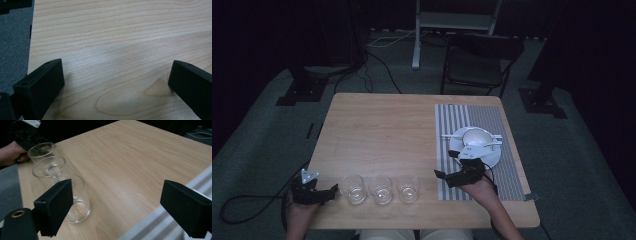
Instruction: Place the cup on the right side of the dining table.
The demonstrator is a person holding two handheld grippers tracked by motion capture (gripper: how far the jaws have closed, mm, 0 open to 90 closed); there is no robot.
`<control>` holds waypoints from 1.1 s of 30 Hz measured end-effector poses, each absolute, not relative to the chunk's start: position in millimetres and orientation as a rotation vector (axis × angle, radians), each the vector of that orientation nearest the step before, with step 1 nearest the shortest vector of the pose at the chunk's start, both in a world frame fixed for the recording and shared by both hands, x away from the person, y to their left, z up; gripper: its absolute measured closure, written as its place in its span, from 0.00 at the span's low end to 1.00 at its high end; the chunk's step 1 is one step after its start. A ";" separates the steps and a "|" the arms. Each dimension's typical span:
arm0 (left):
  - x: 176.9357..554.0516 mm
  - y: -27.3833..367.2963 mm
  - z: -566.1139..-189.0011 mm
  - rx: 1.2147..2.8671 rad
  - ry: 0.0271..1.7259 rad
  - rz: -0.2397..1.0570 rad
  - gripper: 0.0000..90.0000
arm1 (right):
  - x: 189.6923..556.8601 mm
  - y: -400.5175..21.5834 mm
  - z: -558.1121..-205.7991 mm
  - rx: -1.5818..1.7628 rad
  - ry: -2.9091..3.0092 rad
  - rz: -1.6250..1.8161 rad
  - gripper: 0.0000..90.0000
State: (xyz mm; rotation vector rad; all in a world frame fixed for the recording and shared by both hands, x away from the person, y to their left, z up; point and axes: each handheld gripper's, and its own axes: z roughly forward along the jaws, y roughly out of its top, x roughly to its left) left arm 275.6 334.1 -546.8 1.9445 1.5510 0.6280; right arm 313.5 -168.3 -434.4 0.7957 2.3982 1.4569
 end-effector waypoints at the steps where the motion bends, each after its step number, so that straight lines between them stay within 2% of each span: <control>1: 275.6 334.1 -546.8 1.945 1.551 0.628 0.01 | 313.5 -165.3 -434.8 0.785 2.403 1.460 0.12; 18: 275.5 334.2 -546.8 1.945 1.550 0.627 0.01 | 304.3 -116.9 -451.7 0.663 2.553 1.516 0.12; 33: 275.5 334.3 -546.9 1.945 1.548 0.627 0.01 | 297.9 -91.2 -476.8 0.626 2.669 1.464 0.12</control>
